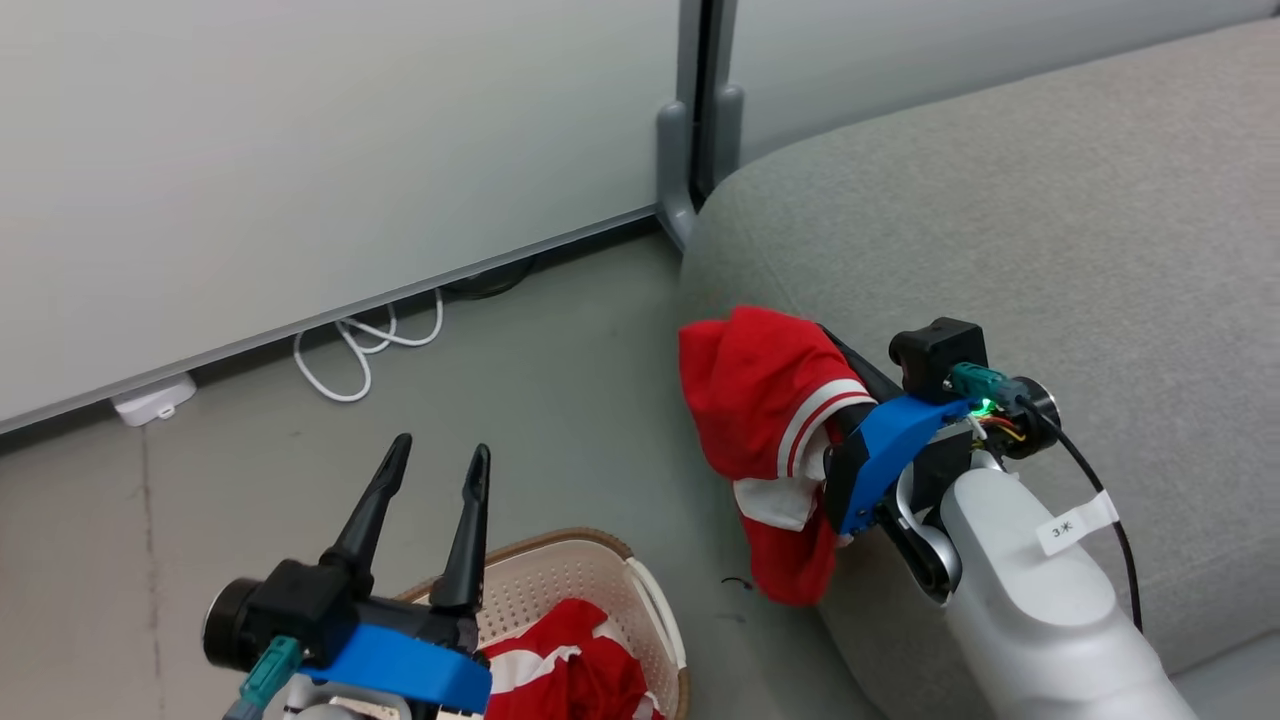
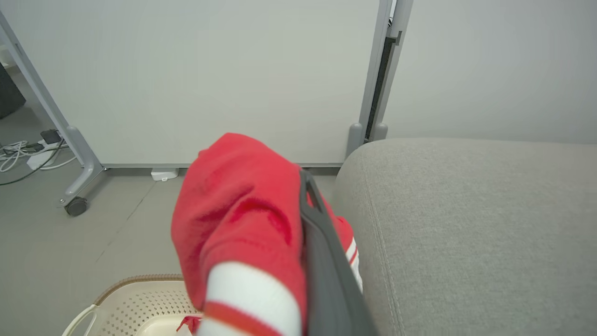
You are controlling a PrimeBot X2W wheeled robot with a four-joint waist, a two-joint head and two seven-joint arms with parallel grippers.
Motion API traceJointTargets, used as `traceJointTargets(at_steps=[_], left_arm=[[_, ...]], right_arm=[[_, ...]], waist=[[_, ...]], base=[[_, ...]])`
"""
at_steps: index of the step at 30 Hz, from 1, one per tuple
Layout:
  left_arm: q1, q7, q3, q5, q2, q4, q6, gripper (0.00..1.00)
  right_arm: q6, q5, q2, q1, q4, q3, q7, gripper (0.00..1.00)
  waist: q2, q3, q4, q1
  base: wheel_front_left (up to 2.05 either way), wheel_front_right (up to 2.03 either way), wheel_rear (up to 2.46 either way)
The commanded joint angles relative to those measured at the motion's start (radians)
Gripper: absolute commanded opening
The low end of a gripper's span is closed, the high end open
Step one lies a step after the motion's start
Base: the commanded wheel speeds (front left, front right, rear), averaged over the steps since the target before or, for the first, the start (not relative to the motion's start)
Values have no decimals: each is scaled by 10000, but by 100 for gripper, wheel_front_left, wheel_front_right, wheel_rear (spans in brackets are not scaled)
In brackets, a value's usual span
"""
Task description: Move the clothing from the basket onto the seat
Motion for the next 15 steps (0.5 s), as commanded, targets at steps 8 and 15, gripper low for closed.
traceJointTargets(at_steps=[8, 15], left_arm=[[1015, -27, 1245, 722, -443, -239, -494, 100], [1098, -27, 1670, 1167, -650, -187, -808, 100]], right_arm=[[5, -242, -20, 238, -574, -369, 138, 0], [5, -127, -19, 447, -980, -474, 229, 0]], waist=[[-1, 275, -1411, 0], [-1, 504, -2218, 0]], base=[[0, 0, 0], [0, 0, 0]])
